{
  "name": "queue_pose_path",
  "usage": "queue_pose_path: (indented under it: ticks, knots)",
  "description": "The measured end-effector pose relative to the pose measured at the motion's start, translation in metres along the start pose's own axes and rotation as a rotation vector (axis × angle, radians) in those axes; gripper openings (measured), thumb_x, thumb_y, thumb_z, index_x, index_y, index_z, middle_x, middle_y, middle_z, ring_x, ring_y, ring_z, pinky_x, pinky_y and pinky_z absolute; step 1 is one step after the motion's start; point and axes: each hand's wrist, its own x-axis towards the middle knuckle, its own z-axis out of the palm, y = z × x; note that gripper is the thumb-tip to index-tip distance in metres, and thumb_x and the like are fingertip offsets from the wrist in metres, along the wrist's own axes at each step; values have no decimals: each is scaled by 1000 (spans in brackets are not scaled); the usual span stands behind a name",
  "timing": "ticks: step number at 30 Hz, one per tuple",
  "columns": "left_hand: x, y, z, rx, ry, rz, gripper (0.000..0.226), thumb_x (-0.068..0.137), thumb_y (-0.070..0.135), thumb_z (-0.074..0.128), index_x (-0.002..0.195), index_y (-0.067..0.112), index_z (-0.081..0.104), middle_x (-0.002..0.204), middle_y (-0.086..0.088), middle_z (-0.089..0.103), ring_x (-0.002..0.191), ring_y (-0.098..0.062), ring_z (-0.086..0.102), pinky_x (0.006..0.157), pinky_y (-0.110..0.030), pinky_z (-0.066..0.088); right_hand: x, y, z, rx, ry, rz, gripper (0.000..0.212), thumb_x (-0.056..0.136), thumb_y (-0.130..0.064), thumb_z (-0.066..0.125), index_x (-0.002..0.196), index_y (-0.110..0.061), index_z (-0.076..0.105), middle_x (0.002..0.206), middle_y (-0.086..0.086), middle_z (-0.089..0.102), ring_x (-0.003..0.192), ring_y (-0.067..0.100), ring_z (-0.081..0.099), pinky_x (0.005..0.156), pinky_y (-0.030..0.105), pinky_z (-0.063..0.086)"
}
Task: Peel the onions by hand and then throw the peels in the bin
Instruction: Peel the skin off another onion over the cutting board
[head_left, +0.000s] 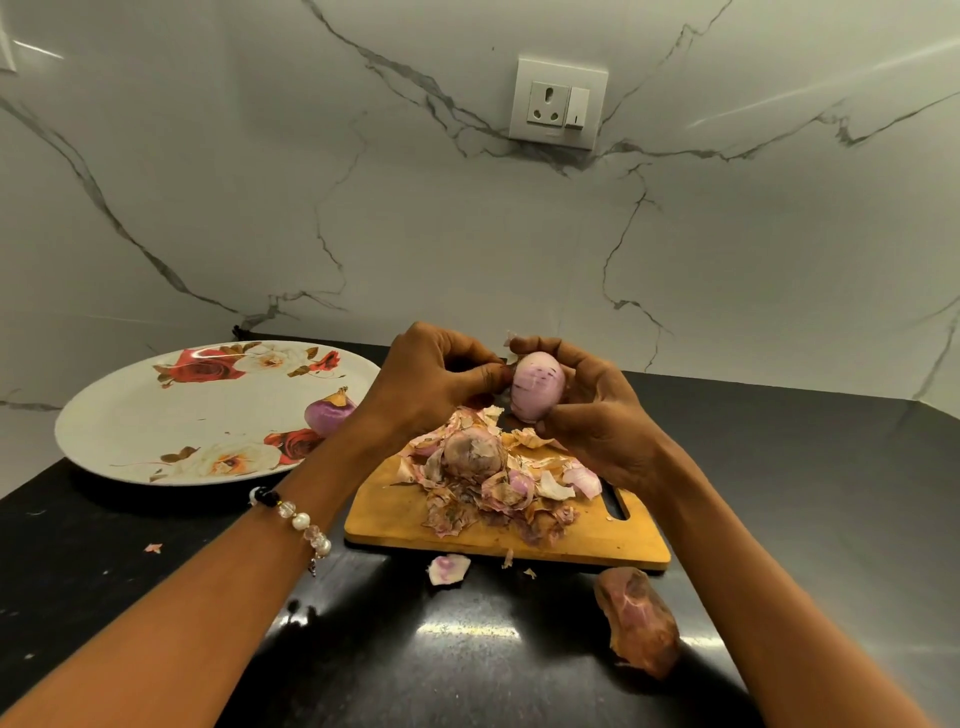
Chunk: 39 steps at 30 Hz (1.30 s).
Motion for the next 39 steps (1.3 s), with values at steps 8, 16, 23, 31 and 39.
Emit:
queue_pose_path:
  ticks: [8, 16, 23, 31, 39]
  knots:
    - [0, 0, 5, -142, 8, -88, 20, 92, 18, 57, 105, 5, 65, 93, -11, 70, 80, -20, 71, 71, -36, 60, 2, 3, 2, 37, -21, 2, 66, 65, 17, 55, 124, -12, 54, 126, 13, 53, 106, 24, 64, 81, 34, 58]
    - [0, -2, 4, -289, 16, -236, 14, 82, 15, 67, 92, 6, 69, 79, -10, 71, 69, -20, 71, 62, -34, 60, 1, 3, 4, -145, -66, 11, 71, 64, 12, 56, 128, -17, 52, 134, 10, 49, 110, 26, 60, 74, 24, 55]
    - [0, -3, 3, -346, -8, -308, 40, 75, 34, 65, 100, 4, 68, 91, -12, 72, 80, -27, 72, 69, -42, 60, 2, 7, 1, -287, -59, 24, 75, 69, 13, 58, 132, -26, 49, 132, 2, 49, 108, 22, 62, 77, 26, 55]
    - [0, -7, 5, -276, -50, -345, 13, 87, 16, 64, 89, 4, 70, 77, -8, 71, 68, -19, 69, 61, -30, 59, 0, 6, 5, -536, -39, 58, 100, 77, 21, 62, 155, -22, 17, 155, 1, 24, 132, 25, 44, 101, 37, 50]
    - [-1, -1, 4, -285, -49, -318, 18, 92, 22, 57, 102, 11, 66, 92, -11, 70, 75, -26, 70, 63, -36, 60, 0, 2, 6, -608, -26, 68, 111, 76, 22, 62, 156, -23, -2, 151, 7, 27, 116, 16, 57, 89, 27, 54]
